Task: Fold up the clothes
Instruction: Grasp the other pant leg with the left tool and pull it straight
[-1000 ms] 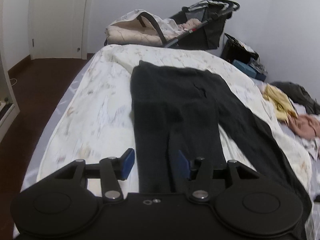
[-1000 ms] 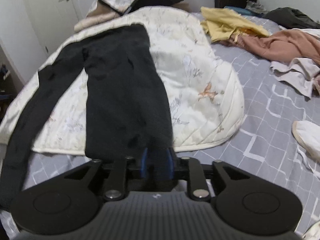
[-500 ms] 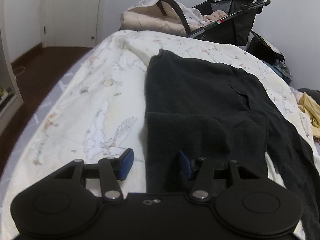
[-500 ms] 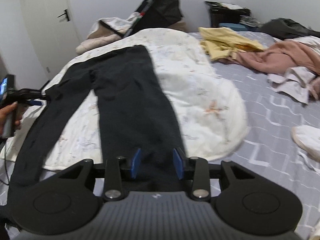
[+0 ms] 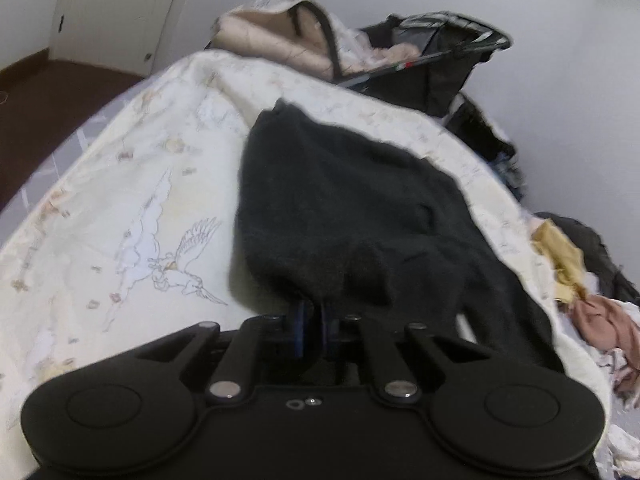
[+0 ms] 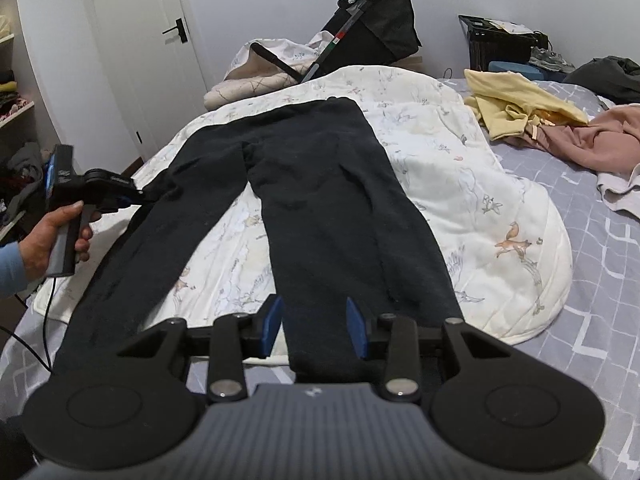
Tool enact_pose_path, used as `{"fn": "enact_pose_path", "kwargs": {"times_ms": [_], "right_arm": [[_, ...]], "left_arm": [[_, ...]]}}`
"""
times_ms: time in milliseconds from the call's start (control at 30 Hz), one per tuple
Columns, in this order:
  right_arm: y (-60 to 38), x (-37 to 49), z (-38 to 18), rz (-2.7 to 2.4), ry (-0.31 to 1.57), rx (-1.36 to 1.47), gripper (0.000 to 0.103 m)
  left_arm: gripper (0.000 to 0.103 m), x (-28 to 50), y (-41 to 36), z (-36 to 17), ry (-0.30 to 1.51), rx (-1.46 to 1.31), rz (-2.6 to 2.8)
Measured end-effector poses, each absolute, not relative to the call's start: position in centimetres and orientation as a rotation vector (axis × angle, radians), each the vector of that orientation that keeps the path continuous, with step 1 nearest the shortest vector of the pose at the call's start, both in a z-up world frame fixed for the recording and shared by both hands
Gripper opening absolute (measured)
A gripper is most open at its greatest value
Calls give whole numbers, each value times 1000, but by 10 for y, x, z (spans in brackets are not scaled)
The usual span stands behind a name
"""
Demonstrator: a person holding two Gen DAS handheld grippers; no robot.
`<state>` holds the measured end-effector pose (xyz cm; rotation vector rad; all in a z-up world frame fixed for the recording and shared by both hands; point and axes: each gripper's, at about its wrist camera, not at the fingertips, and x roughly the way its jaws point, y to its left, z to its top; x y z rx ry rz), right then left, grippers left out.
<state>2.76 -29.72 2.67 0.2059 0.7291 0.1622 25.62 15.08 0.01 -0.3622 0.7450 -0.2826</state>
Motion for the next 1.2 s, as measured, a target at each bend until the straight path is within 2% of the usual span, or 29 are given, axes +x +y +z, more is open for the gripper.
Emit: {"fn": "enact_pose_path", "kwargs": {"times_ms": [300, 433, 467, 500, 533, 700, 833, 867, 900, 933, 1200], "right_arm": [[-281, 21, 39, 221, 698, 215, 40], [-269, 18, 38, 246, 700, 212, 40], [-266, 18, 37, 249, 702, 211, 40], [-264, 17, 36, 253, 706, 213, 40], [-262, 17, 34, 257, 711, 220, 40], [-255, 15, 31, 269, 729, 200, 40], [-258, 16, 27, 265, 748, 204, 40], [-260, 16, 26, 264, 754, 212, 40], [-261, 17, 25, 261, 758, 220, 40], [-263, 17, 24, 258, 761, 225, 40], [-265, 15, 22, 255, 757, 238, 40]], "left_arm": [[0, 188, 178, 52, 727, -260, -331], [0, 175, 171, 43, 754, -142, -333], [6, 172, 169, 40, 761, -111, -333], [17, 173, 165, 35, 773, -99, -329], [22, 175, 162, 33, 768, -84, -318], [24, 209, 144, 18, 734, -58, -305], [21, 234, 140, -1, 768, -92, -270], [16, 240, 139, -6, 779, -111, -259], [6, 244, 141, -10, 790, -137, -246], [4, 245, 144, -12, 792, -168, -239], [2, 217, 149, 1, 722, -128, -291]]}}
